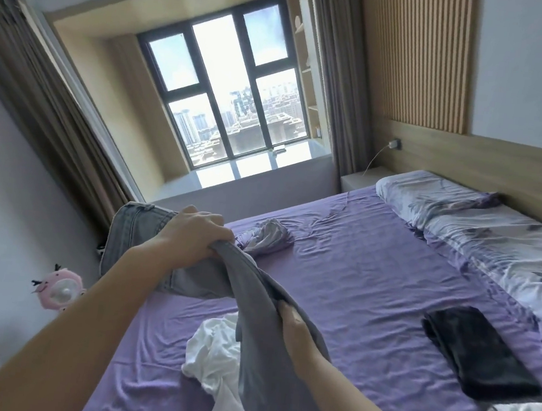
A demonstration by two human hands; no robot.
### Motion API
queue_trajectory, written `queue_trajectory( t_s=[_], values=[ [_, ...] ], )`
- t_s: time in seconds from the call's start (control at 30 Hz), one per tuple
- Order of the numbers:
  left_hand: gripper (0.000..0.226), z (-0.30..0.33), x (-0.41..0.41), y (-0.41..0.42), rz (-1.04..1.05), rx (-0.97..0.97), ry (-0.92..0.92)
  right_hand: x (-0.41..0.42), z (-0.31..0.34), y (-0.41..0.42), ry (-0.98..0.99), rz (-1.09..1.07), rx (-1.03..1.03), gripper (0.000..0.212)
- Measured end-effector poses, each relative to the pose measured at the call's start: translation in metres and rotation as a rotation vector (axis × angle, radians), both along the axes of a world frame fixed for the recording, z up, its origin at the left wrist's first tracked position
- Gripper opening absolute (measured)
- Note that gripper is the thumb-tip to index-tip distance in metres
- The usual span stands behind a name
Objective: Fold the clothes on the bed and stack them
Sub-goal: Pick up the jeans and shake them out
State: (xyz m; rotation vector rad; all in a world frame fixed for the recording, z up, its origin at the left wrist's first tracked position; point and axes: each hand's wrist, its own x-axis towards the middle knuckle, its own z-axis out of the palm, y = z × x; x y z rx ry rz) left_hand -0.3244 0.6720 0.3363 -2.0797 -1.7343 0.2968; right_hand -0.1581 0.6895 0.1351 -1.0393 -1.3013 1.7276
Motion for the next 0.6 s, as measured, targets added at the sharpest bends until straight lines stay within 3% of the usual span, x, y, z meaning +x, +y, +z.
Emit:
queue_trajectory(
  t_s=[0.13,0.27,0.47,0.6],
  values=[
    [0.025,-0.005,0.003,-0.001,0.010,0.032,0.025,-0.006,0.005,0.008,-0.014,-0.066,-0.193,0.030],
    [0.025,-0.012,0.001,-0.001,0.009,0.069,-0.017,-0.002,0.005,0.001,0.236,0.124,-0.558,0.034],
    [0.024,-0.016,-0.016,-0.008,0.122,0.050,0.012,-0.001,0.010,-0.002,0.338,0.095,-0.472,0.014],
    [0.021,-0.023,-0.034,-0.020,0.198,0.062,-0.036,0.010,0.021,0.001,0.285,0.092,-0.257,0.008]
  ],
)
